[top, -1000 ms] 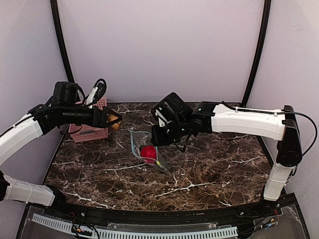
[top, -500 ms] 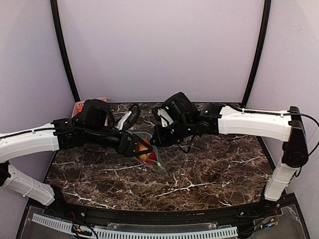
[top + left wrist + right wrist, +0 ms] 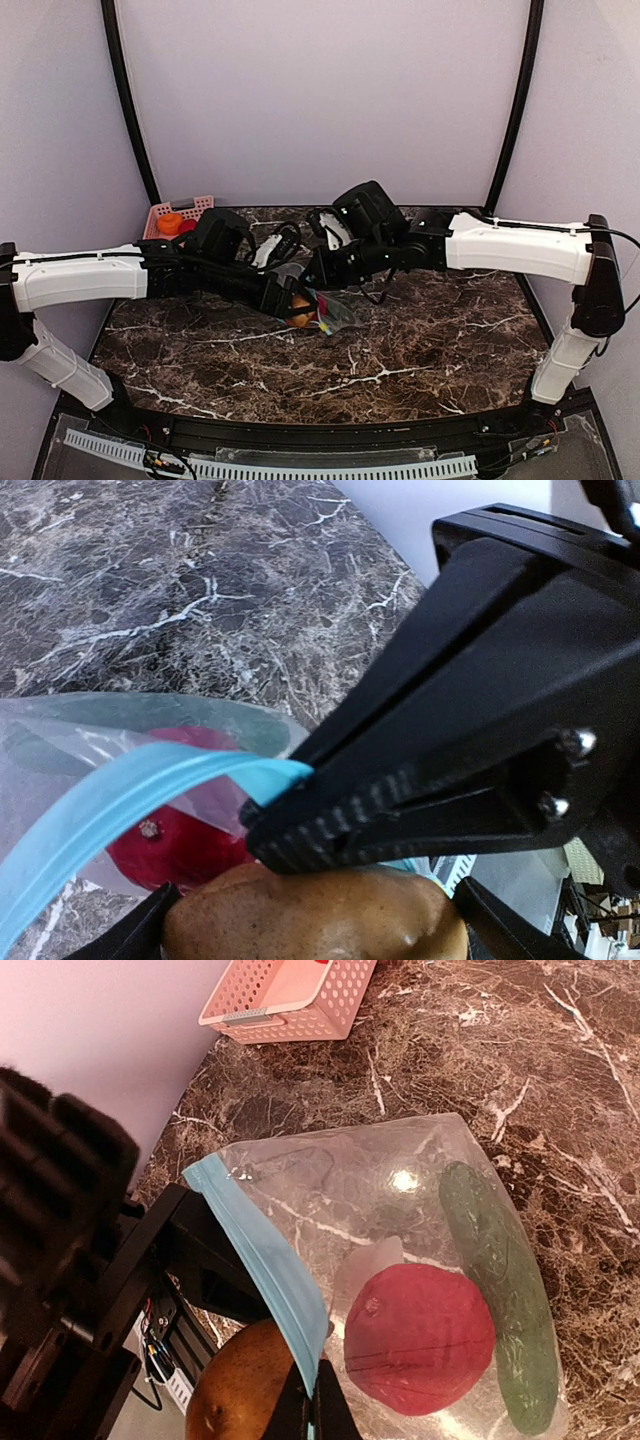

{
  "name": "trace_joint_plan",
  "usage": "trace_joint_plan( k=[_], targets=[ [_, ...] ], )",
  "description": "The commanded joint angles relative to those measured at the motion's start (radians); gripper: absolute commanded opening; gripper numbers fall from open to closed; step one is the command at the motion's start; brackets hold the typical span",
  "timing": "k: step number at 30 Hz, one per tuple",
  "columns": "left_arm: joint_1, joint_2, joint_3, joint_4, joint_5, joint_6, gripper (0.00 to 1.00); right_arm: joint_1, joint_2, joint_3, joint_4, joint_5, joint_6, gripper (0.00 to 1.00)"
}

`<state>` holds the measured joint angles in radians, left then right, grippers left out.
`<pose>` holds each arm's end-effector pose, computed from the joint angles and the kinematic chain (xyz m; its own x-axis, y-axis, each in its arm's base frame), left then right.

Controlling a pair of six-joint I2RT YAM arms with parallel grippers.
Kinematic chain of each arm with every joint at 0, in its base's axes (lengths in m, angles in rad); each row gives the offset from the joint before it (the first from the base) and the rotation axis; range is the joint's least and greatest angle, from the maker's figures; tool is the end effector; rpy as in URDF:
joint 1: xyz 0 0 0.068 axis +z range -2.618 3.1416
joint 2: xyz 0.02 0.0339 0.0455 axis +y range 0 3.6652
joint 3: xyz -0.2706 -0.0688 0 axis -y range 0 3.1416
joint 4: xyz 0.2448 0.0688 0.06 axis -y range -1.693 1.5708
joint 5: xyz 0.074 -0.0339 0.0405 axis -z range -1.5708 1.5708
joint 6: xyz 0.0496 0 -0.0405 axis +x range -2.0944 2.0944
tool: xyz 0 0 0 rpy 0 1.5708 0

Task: Place the food in the zip-top bag and seal the zipper
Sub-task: Place the fake vegetable in the zipper food storage bag.

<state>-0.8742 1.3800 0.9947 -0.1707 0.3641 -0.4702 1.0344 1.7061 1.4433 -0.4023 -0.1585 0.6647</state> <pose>0.1920 -0.2570 0.2793 -0.7145 0.1944 -0.6720 0.6585 0.5111 -0.5524 0.2004 0.3523 0.3001 -0.8109 -0.1721 -0.5592 -0.5235 0.6404 0.5620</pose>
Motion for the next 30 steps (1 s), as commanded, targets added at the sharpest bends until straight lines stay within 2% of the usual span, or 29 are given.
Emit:
trace_joint_plan(
  k=[1, 10, 16, 25, 30],
  targets=[
    [-0.002, 0.013, 0.036, -0.046, -0.124, 0.005, 0.74, 0.009, -0.024, -0.012, 0.065, -0.063, -0.017, 0.0],
    [-0.001, 0.02, 0.038, -0.039, -0.32, 0.006, 0.75, 0.011, -0.013, -0.022, 0.077, -0.079, -0.017, 0.0],
    [0.0, 0.001, 0.032, 0.022, -0.396, 0.0, 0.76, 0.012, -0.009, -0.031, 0.086, -0.092, -0.015, 0.0],
    [0.002, 0.029, 0.036, 0.049, -0.504, -0.103, 0.79, 0.015, 0.001, -0.045, 0.125, -0.133, -0.006, 0.0],
    [0.003, 0.014, 0.037, 0.04, -0.528, -0.106, 0.8, 0.015, -0.013, -0.066, 0.113, -0.09, 0.015, 0.0]
  ],
)
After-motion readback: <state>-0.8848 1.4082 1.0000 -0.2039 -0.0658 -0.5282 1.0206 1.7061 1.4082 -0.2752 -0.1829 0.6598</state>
